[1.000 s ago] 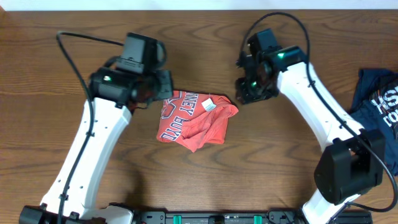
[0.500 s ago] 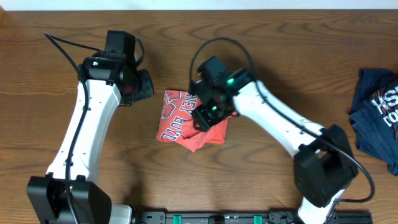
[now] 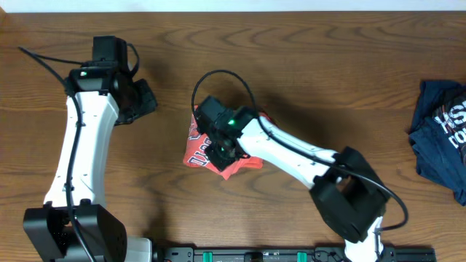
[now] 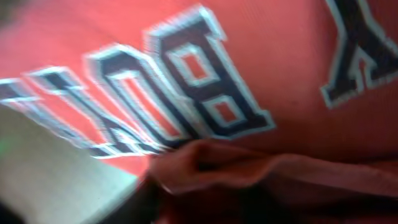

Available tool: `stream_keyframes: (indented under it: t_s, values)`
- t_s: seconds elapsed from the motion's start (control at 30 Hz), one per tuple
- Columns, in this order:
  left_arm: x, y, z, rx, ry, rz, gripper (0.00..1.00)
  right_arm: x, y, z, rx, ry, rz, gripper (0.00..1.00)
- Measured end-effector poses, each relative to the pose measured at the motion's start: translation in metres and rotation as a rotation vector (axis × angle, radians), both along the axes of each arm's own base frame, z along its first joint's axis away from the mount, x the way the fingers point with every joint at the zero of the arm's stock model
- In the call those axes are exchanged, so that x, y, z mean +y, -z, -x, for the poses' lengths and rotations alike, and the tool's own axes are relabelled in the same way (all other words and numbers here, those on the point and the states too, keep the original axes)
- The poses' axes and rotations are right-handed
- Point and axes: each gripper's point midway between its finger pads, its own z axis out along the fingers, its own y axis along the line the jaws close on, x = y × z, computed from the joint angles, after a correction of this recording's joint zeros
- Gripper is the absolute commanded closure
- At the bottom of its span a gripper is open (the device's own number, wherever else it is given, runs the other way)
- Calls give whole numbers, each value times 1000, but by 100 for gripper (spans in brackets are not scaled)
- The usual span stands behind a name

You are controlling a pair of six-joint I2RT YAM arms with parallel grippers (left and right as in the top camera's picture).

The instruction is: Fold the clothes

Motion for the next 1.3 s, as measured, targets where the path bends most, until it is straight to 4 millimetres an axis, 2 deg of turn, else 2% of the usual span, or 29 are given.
stream_keyframes:
  t_s: [0.07,0.23,0.5,0.6,0.67,0.83,0.87,0.93,1.3]
  values:
    - [1,1,2,8,-3,0,68,-14,5,0,-3,47,75,99]
    - [1,1,2,10,-3,0,68,-66,5,-3,-36,199,299,98]
    - [-2,1,4,18,1,14,67,-122,-26,-21,-113,352,430,99]
    - [-3,2,6,26,4,23,67,-132,-29,-27,-114,413,435,96]
    - [-3,2,6,26,4,24,67,-126,-26,-31,-94,420,382,91]
    - [-4,1,6,26,9,26,67,-79,-22,-23,14,297,166,76]
    - [-4,2,6,26,9,26,63,-69,-23,-19,35,266,125,65]
    - [-4,1,6,24,15,24,61,-59,-24,-15,57,243,85,57]
    - [-4,1,5,21,12,25,60,-13,-29,17,102,56,-40,48]
